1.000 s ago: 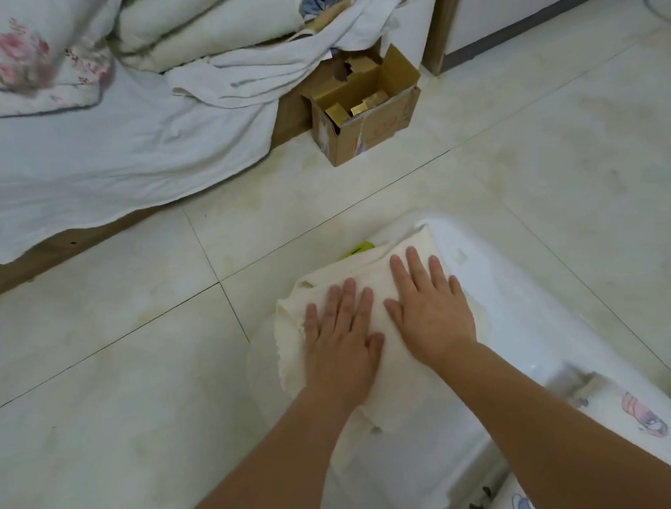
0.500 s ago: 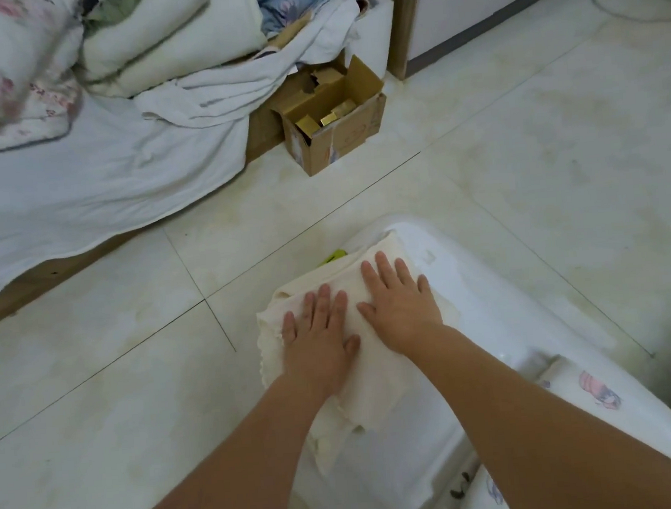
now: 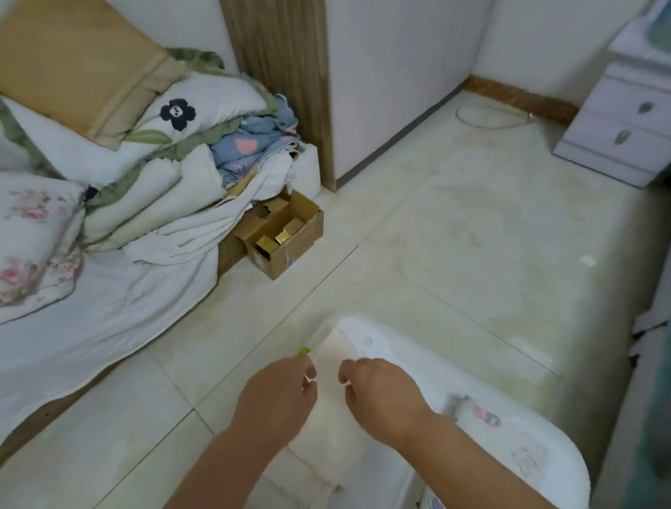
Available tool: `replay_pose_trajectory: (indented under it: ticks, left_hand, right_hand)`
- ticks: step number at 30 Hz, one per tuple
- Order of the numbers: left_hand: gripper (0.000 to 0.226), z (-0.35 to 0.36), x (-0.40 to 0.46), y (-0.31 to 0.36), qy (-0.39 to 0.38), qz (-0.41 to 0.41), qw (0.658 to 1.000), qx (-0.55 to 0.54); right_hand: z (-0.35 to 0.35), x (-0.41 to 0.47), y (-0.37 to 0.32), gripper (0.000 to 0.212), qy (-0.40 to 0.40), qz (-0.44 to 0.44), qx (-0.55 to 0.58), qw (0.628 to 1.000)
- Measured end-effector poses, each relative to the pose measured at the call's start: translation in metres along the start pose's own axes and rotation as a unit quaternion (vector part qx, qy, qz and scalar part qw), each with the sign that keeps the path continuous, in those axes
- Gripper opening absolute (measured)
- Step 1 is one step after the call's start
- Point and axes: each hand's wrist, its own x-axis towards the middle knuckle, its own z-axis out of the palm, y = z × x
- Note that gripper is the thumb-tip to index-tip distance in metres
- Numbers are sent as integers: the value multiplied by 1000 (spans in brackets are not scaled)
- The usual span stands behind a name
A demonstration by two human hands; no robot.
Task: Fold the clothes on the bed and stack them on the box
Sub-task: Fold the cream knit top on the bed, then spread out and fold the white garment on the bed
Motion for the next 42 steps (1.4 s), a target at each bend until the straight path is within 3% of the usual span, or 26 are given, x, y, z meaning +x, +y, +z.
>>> replay_pose_trajectory:
  ticks: [6, 12, 20, 32, 36, 42]
  left_hand:
    - [4, -66, -52, 34, -36, 61, 997, 31]
    - [13, -127, -88, 74, -47, 99, 993, 35]
    - [9, -165, -142, 163, -55, 177, 982, 45]
    - [19, -119, -257, 327, -55, 296, 948, 99]
    - [22, -83, -312, 390, -57, 337, 933, 109]
    - [23, -27, -384, 475, -81, 395, 906, 129]
  right_hand:
    - [-56, -61, -25, 28, -13, -1, -61, 998]
    - [-105, -131, -38, 28, -13, 69, -53, 996]
    - [-152, -233, -33, 31, 28, 137, -33, 990]
    - [-174, -432, 33, 27, 108, 232, -23, 966]
    - [-167, -523, 64, 14, 111, 242, -25, 964]
    - [-150, -645, 112, 29, 130, 318, 24, 939]
